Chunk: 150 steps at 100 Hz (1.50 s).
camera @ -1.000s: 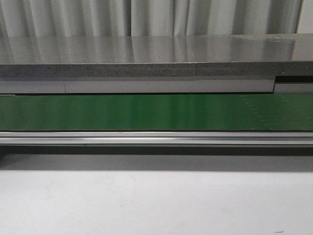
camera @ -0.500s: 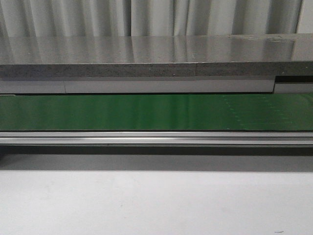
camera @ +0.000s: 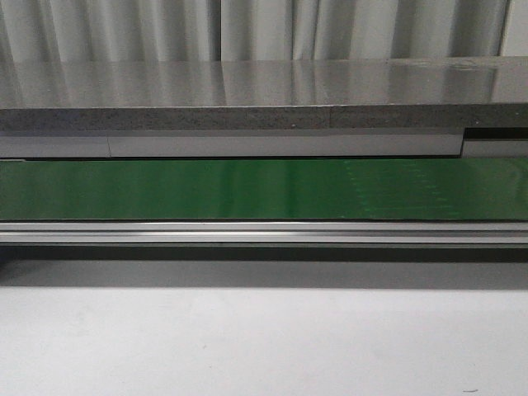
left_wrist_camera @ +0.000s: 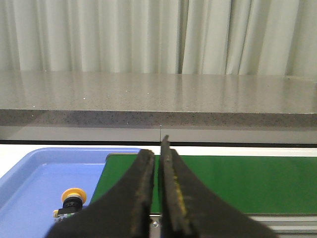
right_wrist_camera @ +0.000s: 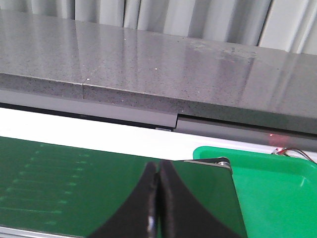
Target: Move button from right to left
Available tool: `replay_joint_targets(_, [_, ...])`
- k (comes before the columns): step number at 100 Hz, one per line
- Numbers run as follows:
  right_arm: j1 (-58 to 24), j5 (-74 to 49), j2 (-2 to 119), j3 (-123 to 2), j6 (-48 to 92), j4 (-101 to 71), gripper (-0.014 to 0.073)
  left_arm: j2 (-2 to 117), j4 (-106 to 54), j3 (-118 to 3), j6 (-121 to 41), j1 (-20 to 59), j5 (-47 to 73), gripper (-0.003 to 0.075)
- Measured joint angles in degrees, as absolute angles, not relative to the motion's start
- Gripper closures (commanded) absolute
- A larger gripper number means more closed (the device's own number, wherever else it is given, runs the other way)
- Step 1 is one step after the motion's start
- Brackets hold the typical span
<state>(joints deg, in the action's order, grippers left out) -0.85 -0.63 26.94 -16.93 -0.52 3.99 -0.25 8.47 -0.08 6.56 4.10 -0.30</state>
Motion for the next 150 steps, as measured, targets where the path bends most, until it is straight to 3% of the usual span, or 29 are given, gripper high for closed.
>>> replay_joint_targets(60, [-0.8,-0.6,25.8,-16.0,-0.5,4.0,0.0662,-0.2,8.5,-0.1,6.7,4.1,-0.3,0.0715])
replay_joint_targets(116, [-4.8,-0.6,0.6,-0.7,-1.3,4.0,0.0662,-0.2,8.5,-0.1,6.7,4.1,-0.3,0.0715])
replay_joint_targets(150, [-4.8,-4.5,-0.5,1.6,-1.4,4.1,0.0662,-0.2,8.5,-0.1,6.7,4.1,-0.4,0.0715])
